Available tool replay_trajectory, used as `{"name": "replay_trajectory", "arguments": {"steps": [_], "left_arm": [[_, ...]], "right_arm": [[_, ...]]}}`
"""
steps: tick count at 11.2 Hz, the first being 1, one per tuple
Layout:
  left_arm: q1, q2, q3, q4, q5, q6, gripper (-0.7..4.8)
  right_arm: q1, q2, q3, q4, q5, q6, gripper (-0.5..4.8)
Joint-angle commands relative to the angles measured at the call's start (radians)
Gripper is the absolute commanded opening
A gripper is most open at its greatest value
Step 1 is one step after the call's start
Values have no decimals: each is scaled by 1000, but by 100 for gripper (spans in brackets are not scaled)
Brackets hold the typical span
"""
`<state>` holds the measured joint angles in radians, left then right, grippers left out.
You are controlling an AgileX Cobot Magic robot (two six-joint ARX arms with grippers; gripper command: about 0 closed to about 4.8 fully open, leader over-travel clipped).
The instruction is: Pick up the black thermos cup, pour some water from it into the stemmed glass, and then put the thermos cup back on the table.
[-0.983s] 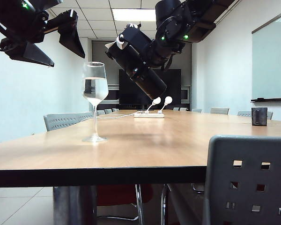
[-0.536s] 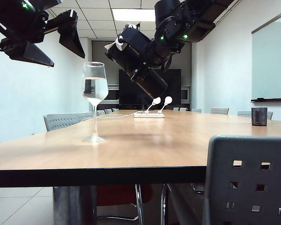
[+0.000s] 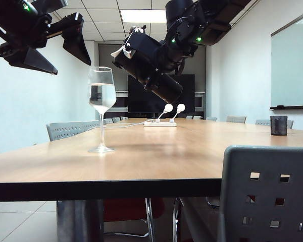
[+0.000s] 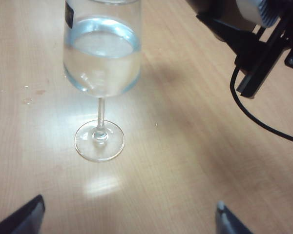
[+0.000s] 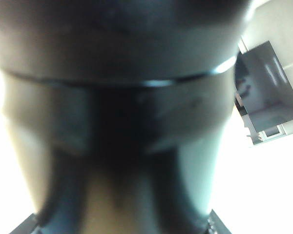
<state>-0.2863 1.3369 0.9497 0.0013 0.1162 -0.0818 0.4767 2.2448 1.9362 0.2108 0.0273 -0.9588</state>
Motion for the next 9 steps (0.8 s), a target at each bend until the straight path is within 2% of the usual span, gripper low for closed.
{"name": "replay_trajectory", "arguments": {"steps": [1,7,9], "left_arm": [[-1,-3,3,6,4,3,479],[-1,-4,3,-26,4,3,479],[-1,-6,3,-17,22,0,479]], "right_arm": [[14,-18,14,86,8,-42,219],[33,-18,14,125,8,-123,219],[32,-18,14,152,50,32,219]]}}
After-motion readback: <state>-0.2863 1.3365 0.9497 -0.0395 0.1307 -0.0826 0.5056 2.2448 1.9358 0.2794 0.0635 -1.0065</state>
